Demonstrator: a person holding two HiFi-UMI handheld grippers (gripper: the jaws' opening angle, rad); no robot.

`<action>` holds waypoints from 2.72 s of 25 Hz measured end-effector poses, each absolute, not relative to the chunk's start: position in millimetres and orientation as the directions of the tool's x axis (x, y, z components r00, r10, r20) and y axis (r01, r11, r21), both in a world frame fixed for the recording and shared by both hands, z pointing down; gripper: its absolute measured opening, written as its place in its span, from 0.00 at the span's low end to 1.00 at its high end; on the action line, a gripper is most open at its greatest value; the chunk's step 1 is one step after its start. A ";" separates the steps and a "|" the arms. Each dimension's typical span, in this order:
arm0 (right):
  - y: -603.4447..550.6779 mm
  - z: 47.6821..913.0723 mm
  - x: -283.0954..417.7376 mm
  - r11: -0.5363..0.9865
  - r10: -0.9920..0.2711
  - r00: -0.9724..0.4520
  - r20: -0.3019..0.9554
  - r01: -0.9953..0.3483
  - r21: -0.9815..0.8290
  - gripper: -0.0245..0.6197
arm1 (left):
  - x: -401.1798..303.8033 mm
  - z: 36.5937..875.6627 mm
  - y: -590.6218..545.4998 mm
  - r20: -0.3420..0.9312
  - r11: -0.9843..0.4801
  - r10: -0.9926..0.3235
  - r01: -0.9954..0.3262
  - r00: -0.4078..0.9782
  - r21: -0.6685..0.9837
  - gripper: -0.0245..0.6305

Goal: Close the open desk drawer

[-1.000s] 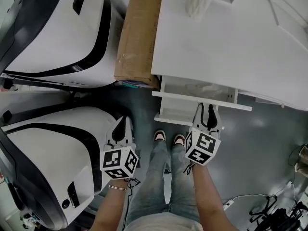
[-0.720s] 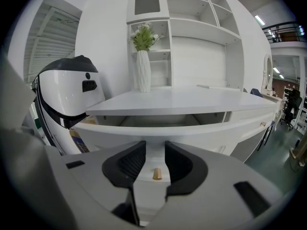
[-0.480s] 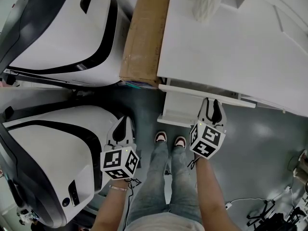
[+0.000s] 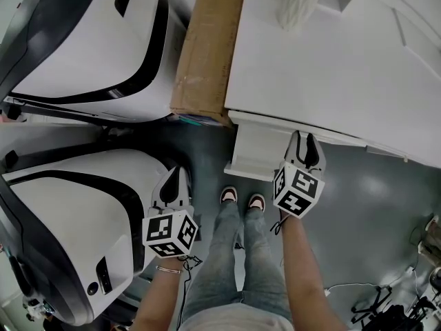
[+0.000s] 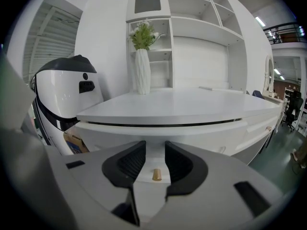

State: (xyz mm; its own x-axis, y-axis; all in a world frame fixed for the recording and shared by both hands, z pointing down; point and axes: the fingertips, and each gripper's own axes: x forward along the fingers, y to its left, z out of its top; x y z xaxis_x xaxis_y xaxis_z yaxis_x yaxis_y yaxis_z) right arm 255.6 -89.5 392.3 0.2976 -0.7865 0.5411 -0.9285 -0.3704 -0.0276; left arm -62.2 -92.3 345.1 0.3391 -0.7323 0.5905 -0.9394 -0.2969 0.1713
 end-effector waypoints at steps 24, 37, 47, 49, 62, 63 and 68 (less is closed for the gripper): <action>-96.0 389.7 259.6 -0.376 -0.796 0.328 0.508 -0.927 0.009 0.25 | -67.0 352.9 -79.8 0.591 -0.310 -0.723 -0.932 0.358 0.187 0.06; -60.2 419.6 250.8 -0.378 -0.793 0.336 0.509 -0.925 0.022 0.25 | -62.6 414.5 -59.3 0.614 -0.342 -0.682 -0.915 0.398 0.214 0.06; 13.0 496.2 229.9 -0.404 -0.722 0.340 0.603 -0.914 0.032 0.25 | -59.2 476.7 -46.8 0.645 -0.391 -0.631 -0.895 0.431 0.216 0.06; 26.2 509.2 226.6 -0.408 -0.709 0.339 0.619 -0.912 0.032 0.25 | -57.0 486.7 -44.1 0.650 -0.405 -0.620 -0.889 0.440 0.215 0.06; 82.8 574.5 195.3 -0.395 -0.667 0.297 0.683 -0.919 0.014 0.26 | -54.5 543.3 -10.7 0.689 -0.422 -0.569 -0.879 0.448 0.222 0.06; 85.4 578.4 193.0 -0.392 -0.665 0.293 0.687 -0.920 0.013 0.26 | -54.7 547.6 -8.3 0.693 -0.421 -0.566 -0.879 0.447 0.223 0.06; 91.1 601.4 181.3 -0.362 -0.662 0.267 0.700 -0.932 0.013 0.26 | -56.8 565.1 -2.9 0.700 -0.419 -0.560 -0.881 0.443 0.222 0.06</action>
State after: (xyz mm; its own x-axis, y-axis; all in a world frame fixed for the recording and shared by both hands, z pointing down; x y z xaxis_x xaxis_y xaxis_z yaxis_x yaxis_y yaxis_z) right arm 181.3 91.1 601.4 0.2671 -0.6620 0.7003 -0.9319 -0.3625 0.0128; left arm -56.8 -2.9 565.1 0.4429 -0.5604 0.6998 -0.8805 -0.4189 0.2219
